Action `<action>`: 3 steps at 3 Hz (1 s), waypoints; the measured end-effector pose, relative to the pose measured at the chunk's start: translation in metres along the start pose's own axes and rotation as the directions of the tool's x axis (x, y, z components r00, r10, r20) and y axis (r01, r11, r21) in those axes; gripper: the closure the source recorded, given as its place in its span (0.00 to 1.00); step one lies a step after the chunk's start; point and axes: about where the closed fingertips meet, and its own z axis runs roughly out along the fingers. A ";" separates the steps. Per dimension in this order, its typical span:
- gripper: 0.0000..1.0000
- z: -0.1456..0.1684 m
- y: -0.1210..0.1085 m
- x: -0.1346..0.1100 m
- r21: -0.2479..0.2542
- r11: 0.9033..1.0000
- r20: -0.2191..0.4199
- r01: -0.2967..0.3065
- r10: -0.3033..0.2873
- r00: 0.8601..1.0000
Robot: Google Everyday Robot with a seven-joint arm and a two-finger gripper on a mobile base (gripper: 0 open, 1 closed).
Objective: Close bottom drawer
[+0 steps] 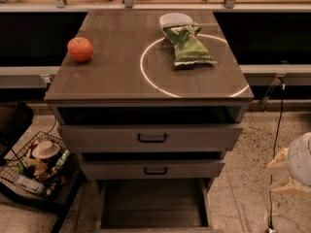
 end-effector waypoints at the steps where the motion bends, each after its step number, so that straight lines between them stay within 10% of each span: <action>1: 0.84 0.009 0.000 -0.003 -0.011 1.000 0.001 0.003 -0.003 1.000; 3: 1.00 0.009 0.001 -0.007 0.003 1.000 -0.016 0.008 -0.008 1.000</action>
Offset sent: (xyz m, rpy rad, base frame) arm 0.0018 0.0039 -0.0082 0.0023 0.0098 0.0046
